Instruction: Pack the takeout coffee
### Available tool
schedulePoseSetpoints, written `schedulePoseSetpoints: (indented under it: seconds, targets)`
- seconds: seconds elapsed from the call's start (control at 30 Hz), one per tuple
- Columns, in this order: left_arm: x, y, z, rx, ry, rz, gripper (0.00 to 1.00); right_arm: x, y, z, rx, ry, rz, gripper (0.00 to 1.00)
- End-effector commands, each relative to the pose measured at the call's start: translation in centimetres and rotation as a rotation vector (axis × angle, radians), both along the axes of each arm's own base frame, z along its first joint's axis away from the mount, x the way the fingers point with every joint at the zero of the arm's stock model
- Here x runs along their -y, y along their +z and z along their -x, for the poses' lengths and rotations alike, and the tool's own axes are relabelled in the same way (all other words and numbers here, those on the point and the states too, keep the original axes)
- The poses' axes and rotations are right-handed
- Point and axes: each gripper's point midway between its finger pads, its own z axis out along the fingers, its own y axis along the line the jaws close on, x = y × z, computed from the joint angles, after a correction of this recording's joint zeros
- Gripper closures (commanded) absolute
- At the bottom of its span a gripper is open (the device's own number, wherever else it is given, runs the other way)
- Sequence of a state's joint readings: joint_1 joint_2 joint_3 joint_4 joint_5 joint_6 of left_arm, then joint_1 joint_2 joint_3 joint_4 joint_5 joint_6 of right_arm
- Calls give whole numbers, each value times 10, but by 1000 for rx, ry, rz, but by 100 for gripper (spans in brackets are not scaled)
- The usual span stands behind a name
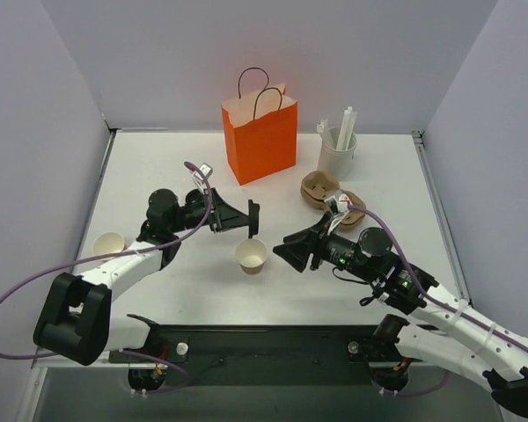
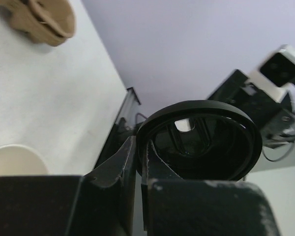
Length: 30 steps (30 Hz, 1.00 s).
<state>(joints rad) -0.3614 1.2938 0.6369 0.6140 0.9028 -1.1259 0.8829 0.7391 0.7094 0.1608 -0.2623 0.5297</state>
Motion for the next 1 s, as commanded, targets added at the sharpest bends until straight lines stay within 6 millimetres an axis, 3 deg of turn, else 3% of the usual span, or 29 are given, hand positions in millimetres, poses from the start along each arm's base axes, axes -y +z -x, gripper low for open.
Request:
schedulePoseSetpoints:
  seconds: [0.0, 0.27, 0.43, 0.53, 0.97]
  targets:
    - [5, 73, 42, 162, -162, 250, 91, -7, 48, -16, 253, -35, -138, 52]
    - [8, 75, 69, 131, -277, 325, 91, -2, 42, -41, 347, -129, -35, 53]
    - [10, 69, 76, 100, -301, 337, 91, -18, 60, -25, 456, 10, -47, 53]
    - [10, 69, 78, 99, -303, 336, 91, -26, 61, -19, 508, 74, -31, 53]
    - [12, 68, 87, 100, -315, 331, 91, -35, 66, -29, 523, 65, -36, 57]
